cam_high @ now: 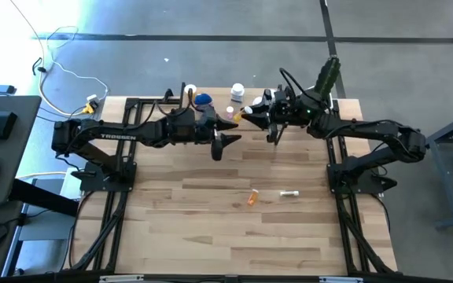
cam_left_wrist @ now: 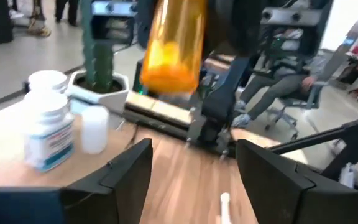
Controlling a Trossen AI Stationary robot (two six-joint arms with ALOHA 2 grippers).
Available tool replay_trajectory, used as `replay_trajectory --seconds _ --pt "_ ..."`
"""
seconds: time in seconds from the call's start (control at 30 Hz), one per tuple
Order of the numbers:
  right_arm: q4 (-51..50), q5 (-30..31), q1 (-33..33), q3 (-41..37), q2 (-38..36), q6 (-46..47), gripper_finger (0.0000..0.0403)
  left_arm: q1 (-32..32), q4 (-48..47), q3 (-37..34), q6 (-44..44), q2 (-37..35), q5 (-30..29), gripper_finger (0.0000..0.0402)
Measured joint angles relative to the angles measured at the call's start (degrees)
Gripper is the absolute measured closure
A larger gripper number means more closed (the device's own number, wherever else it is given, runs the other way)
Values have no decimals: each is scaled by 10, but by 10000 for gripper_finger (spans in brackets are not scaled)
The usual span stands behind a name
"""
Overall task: Pick and place medicine bottles onto shelf by color
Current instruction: Put the right small orange pill bottle on the shelf
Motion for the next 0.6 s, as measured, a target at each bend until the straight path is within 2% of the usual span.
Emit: replay_trajectory --seconds 0.23,0.43,0.6 --pt "-40 31 -24 2 -2 -2 325 42 -88 0 0 -23 4 179" --pt "-270 105 -26 92 3 -94 325 76 -153 0 49 -70 3 179" --pt "-351 128 -24 138 26 -105 325 97 -186 0 71 -106 3 179"
